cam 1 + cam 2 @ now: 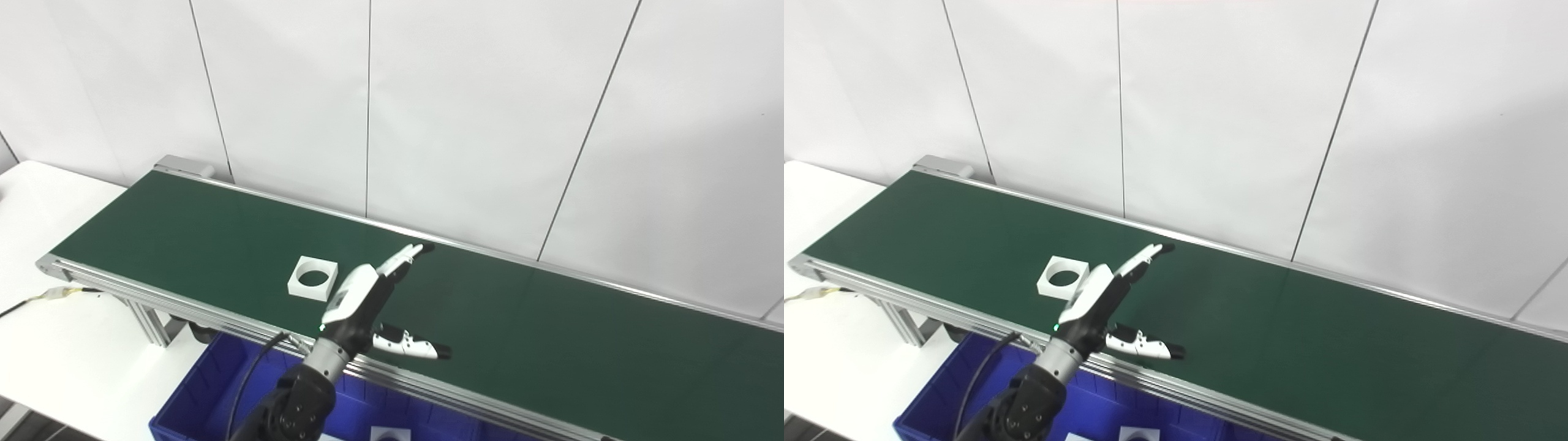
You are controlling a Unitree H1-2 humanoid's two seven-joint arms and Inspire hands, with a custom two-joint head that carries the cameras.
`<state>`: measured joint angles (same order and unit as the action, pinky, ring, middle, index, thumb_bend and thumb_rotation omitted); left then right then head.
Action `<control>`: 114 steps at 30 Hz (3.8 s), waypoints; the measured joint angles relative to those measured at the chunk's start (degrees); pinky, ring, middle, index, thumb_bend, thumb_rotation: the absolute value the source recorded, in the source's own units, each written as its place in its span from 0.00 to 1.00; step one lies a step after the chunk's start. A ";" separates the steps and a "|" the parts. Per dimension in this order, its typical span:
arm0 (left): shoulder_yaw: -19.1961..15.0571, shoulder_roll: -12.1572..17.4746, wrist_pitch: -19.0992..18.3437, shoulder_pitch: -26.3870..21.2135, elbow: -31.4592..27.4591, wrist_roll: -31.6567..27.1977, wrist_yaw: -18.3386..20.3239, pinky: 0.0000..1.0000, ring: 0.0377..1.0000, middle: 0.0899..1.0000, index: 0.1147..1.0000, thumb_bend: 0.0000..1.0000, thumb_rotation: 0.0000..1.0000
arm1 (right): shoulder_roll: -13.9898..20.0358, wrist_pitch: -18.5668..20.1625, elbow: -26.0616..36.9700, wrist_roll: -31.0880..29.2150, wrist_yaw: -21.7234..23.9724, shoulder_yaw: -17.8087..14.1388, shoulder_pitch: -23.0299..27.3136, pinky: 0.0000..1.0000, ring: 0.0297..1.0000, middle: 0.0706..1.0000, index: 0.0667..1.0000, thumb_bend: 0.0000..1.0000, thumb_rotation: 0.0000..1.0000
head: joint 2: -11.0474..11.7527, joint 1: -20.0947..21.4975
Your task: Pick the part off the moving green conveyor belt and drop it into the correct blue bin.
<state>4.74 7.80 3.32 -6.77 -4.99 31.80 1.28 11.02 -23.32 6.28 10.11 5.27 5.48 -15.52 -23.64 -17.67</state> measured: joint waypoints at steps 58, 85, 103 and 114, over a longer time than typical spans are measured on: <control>8.54 11.63 -7.67 -15.11 26.09 1.81 0.24 0.78 0.88 0.91 0.88 0.78 0.00 | -0.93 -0.01 0.53 0.81 -0.65 0.34 -1.09 0.61 0.67 0.72 0.81 1.00 0.33 | -0.44 1.93; 9.69 7.71 -3.87 -18.30 37.82 5.00 -13.75 0.37 0.47 0.57 0.53 0.41 0.00 | -1.30 0.00 2.58 1.07 -1.78 0.10 -2.55 0.63 0.68 0.72 0.81 1.00 0.38 | -0.70 1.85; 4.08 6.42 -3.80 -11.55 24.79 0.88 -16.35 0.36 0.42 0.45 0.45 0.47 0.00 | -1.25 -0.01 2.32 0.84 -1.79 0.12 -1.79 0.61 0.68 0.72 0.80 1.00 0.36 | -1.05 2.02; 2.04 4.96 -1.69 -2.69 9.09 -1.71 -15.67 0.33 0.42 0.49 0.42 0.47 0.00 | -0.97 -0.01 2.29 -1.12 -1.72 0.38 -1.25 0.64 0.68 0.71 0.79 1.00 0.25 | -1.93 2.99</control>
<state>6.78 12.76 1.63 -9.46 4.11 30.08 -14.38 10.04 -23.33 8.57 9.00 3.55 5.86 -16.77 -25.57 -14.68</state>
